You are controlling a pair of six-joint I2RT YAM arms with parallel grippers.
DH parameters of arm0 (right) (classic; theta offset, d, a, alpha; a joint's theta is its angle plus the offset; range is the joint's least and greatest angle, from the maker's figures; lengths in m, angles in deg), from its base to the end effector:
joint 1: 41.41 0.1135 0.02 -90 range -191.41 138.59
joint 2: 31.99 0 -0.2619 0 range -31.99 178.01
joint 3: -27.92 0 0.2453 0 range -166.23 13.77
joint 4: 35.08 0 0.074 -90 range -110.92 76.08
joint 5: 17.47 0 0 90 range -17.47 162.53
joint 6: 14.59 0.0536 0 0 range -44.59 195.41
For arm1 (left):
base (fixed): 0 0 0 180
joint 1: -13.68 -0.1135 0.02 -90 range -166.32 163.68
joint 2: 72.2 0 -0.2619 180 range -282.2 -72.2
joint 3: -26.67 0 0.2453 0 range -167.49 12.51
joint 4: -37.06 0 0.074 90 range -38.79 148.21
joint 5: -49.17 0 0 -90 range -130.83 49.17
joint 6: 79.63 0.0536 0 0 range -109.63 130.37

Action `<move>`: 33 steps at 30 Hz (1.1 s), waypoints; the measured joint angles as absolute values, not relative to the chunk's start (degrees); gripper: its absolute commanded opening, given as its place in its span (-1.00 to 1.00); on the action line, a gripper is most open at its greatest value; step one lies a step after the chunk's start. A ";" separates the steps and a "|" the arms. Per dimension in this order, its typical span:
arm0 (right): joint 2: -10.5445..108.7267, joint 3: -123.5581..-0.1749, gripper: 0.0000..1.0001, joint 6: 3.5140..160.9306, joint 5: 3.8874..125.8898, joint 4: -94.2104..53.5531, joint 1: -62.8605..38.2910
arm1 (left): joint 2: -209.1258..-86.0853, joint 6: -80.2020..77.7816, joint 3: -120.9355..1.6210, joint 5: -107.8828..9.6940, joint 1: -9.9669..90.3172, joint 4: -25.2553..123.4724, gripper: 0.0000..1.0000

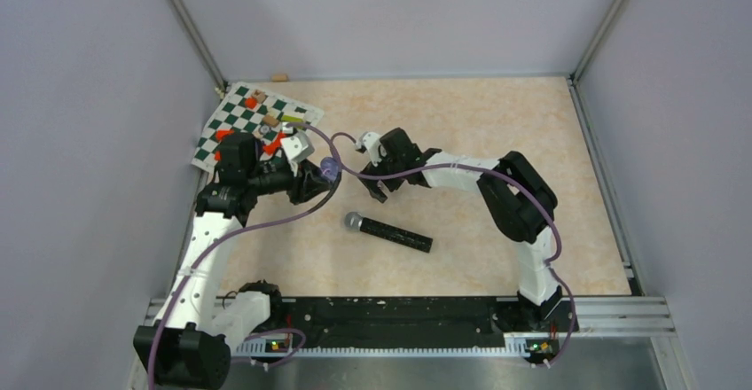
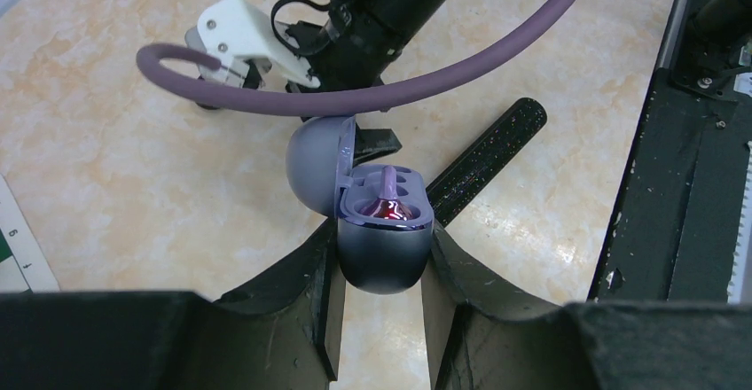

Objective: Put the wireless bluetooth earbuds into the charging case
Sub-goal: Pick up the earbud from the center of the board.

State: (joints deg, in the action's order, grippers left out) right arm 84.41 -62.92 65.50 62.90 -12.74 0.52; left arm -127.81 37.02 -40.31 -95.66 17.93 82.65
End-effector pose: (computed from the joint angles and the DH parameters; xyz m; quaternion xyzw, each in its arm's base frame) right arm 0.3234 0.3025 0.1481 -0.4336 0.8232 0.1740 0.3224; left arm 0.1955 -0.0585 0.3190 0.4166 0.6989 -0.3185 0.4864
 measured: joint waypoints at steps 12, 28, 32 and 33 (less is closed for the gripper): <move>85.11 -64.34 0.87 62.59 73.48 -13.77 3.38 | -127.53 37.05 -40.06 -97.61 17.07 82.68 -1.00; 82.90 -61.54 0.83 60.51 73.44 -14.05 -1.93 | -127.53 37.05 -39.69 -99.18 16.70 82.65 -1.00; 82.27 -60.73 0.83 60.49 72.74 -14.05 -5.07 | -127.53 37.05 -39.54 -99.60 16.55 82.54 -1.00; 82.27 -60.73 0.82 60.51 72.67 -14.07 -5.84 | -127.53 37.02 -39.50 -99.73 16.51 82.52 -1.00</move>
State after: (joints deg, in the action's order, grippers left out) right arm 82.27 -60.73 60.51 72.67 -14.07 -5.84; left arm -127.53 37.02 -39.50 -99.73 16.51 82.52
